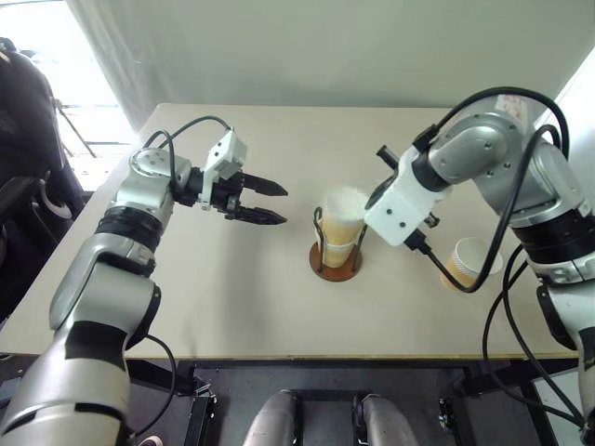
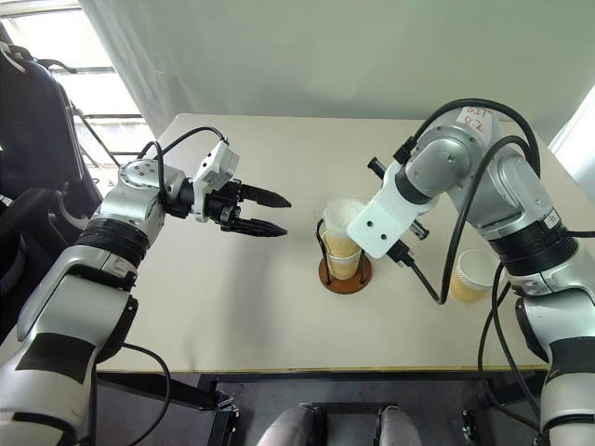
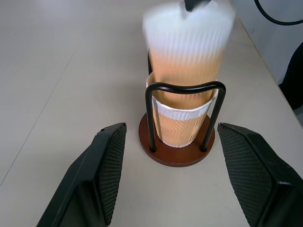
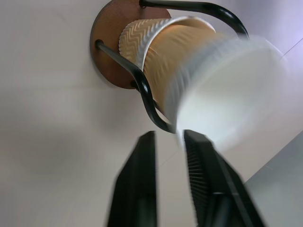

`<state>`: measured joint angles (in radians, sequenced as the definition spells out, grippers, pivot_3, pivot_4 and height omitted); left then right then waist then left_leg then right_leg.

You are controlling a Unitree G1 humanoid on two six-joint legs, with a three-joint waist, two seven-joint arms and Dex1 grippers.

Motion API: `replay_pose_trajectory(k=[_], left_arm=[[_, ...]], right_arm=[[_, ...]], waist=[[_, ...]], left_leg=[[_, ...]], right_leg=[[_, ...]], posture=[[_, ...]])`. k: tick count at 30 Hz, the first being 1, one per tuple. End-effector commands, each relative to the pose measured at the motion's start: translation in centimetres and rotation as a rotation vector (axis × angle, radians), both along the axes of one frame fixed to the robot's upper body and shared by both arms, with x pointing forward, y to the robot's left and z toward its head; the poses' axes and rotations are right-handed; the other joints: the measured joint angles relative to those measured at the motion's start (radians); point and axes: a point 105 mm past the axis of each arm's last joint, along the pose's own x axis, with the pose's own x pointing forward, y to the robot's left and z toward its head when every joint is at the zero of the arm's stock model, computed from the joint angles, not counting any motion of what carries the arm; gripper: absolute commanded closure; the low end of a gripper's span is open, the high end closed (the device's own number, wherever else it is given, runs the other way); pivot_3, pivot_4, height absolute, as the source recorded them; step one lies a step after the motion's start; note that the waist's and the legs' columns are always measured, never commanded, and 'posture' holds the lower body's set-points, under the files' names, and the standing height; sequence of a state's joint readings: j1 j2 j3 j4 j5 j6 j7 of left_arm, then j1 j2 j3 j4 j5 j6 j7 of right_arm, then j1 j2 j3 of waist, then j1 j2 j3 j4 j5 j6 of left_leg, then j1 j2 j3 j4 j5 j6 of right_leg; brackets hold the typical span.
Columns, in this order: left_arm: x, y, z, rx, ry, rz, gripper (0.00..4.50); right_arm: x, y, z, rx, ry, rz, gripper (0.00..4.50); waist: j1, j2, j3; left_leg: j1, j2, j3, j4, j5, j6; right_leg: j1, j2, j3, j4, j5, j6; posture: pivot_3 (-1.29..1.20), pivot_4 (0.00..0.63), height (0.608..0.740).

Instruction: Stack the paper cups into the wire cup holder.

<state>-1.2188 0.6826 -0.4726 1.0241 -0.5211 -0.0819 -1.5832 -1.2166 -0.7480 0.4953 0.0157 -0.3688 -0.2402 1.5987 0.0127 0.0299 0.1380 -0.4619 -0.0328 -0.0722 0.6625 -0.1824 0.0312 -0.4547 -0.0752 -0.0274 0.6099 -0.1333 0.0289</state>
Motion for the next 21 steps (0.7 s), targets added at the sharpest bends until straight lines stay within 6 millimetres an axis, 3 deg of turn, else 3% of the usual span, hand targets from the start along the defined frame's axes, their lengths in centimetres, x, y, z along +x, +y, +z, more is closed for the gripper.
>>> replay_pose_trajectory(k=[1,3,8,12,16,21], left_arm=[[-0.4,0.0,1.2,-0.019,-0.026,-0.035,1.19],[-0.3,0.1,1.1,-0.019,-0.024,-0.03,1.19],[-0.3,0.3,1.0,-0.024,-0.019,-0.023,1.19],[-0.2,0.6,0.9,-0.027,-0.01,-0.006,1.19],[-0.1,0.9,1.0,-0.031,0.004,0.01,1.19],[-0.2,-0.2,2.6,-0.093,0.019,-0.015,1.19]], right_arm=[[-0.1,0.4,0.9,0.017,-0.049,0.021,2.23],[-0.1,0.5,1.0,0.026,-0.046,0.023,1.57],[-0.7,0.9,2.0,0.171,0.047,-0.037,1.57],[-1.4,-1.7,3.3,0.316,0.173,-0.18,1.57],[-4.1,-3.9,3.5,0.488,0.444,-0.348,1.57],[-5.3,-7.2,2.5,0.545,0.569,-0.537,1.57]], waist=[[0.0,0.0,0.0],[0.0,0.0,0.0],[0.0,0.0,0.0],[0.006,0.0,0.0],[0.015,0.0,0.0],[0.015,-0.001,0.0]], left_leg=[[0.0,0.0,0.0,0.0,0.0,0.0],[0.0,0.0,0.0,0.0,0.0,0.0],[0.0,0.0,0.0,0.0,0.0,0.0],[-0.001,-0.001,0.0,0.0,0.001,0.0],[-0.004,-0.002,0.0,0.0,0.006,-0.009],[-0.003,-0.002,0.0,0.0,0.005,-0.01]], right_leg=[[0.0,0.0,0.0,0.0,0.0,0.0],[0.0,0.0,0.0,0.0,0.0,0.0],[0.0,0.0,0.0,0.0,0.0,0.0],[0.0,0.0,0.0,-0.001,0.0,0.0],[0.0,0.0,0.001,-0.001,-0.002,0.003],[0.0,0.0,0.002,0.0,-0.005,0.005]], posture=[[0.0,0.15,0.74],[0.0,0.15,0.74],[0.0,0.15,0.74],[0.0,0.15,0.74],[0.0,0.15,0.74],[0.0,0.15,0.74]])
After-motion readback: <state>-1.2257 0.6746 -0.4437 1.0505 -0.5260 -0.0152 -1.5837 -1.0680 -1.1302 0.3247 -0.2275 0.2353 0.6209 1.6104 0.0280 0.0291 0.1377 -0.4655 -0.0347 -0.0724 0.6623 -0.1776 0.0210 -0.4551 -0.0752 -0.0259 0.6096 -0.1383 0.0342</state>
